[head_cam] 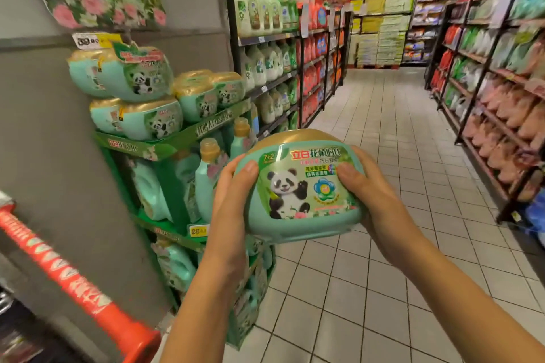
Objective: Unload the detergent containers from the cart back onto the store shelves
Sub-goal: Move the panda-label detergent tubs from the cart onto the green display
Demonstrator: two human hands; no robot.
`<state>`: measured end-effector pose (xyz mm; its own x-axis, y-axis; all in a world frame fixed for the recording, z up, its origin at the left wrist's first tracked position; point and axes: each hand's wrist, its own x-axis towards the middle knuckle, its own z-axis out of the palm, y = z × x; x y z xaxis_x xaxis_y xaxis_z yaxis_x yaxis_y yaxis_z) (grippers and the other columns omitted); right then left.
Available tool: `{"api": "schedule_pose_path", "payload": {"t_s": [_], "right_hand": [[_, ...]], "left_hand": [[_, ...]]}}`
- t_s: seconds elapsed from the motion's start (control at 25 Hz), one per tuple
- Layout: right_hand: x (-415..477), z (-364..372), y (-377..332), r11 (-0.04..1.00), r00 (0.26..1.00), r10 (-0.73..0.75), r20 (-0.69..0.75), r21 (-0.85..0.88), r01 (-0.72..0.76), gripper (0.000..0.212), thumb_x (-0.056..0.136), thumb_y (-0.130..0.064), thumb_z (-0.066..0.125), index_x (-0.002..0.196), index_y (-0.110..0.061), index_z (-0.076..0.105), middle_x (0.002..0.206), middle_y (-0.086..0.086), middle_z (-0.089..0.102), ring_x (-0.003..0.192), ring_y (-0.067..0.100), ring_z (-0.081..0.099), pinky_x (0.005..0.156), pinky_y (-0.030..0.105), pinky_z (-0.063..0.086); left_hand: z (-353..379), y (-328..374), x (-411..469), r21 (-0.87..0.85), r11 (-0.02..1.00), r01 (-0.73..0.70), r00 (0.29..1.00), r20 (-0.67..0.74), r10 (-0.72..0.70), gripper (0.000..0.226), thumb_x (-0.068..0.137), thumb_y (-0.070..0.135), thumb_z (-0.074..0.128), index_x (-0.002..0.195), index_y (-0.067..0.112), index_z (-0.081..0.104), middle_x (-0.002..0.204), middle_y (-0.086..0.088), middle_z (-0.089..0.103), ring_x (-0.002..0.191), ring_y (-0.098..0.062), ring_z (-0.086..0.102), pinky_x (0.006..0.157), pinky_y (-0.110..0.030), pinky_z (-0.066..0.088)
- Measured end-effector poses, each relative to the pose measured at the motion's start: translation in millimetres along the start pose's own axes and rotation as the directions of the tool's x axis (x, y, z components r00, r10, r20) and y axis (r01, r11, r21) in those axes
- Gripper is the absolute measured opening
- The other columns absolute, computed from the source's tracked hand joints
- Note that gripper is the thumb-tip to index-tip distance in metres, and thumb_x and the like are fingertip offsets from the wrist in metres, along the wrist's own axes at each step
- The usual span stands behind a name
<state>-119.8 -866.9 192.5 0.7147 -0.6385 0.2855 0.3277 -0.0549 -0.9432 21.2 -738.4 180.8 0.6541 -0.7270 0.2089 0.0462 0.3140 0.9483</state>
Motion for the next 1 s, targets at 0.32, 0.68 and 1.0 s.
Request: {"api": "schedule_pose_path", "payload": {"t_s": [0.32, 0.68, 1.0], "right_hand": [[160.6, -37.8, 26.5, 0.995, 0.981, 0.082, 0.173, 0.037, -0.090, 0.060, 0.068, -0.046, 0.070, 0.123, -0.029, 0.054, 0.115, 0.004, 0.070, 0.100, 0.025, 0.070, 0.072, 0.029, 0.059], [355.9, -72.2, 76.5, 0.963, 0.799, 0.202, 0.567, 0.031, -0.266, 0.062, 0.069, -0.026, 0.077, 0.125, -0.036, 0.054, 0.120, 0.007, 0.068, 0.103, 0.029, 0.069, 0.071, 0.036, 0.059], [487.1, -33.3, 112.9, 0.952, 0.626, 0.122, 0.770, 0.087, -0.292, 0.071, 0.069, -0.019, 0.072, 0.135, -0.028, 0.049, 0.122, 0.010, 0.067, 0.105, 0.030, 0.068, 0.072, 0.034, 0.059]], "left_hand": [[7.4, -10.0, 132.6, 0.001, 1.000, -0.009, 0.993, -0.118, 0.009, 0.076, 0.058, 0.049, 0.077, 0.127, 0.030, 0.052, 0.110, -0.005, 0.072, 0.093, -0.026, 0.072, 0.066, -0.030, 0.058], [7.6, -40.1, 267.8, 0.035, 0.995, -0.090, 0.924, -0.371, 0.096, 0.076, 0.057, 0.044, 0.079, 0.128, 0.031, 0.053, 0.114, -0.005, 0.070, 0.096, -0.024, 0.072, 0.067, -0.030, 0.058], [-17.5, -38.5, 343.9, 0.154, 0.975, -0.158, 0.828, -0.518, 0.216, 0.062, 0.062, 0.040, 0.078, 0.120, 0.040, 0.057, 0.121, -0.004, 0.067, 0.103, -0.026, 0.069, 0.072, -0.033, 0.058]]}}
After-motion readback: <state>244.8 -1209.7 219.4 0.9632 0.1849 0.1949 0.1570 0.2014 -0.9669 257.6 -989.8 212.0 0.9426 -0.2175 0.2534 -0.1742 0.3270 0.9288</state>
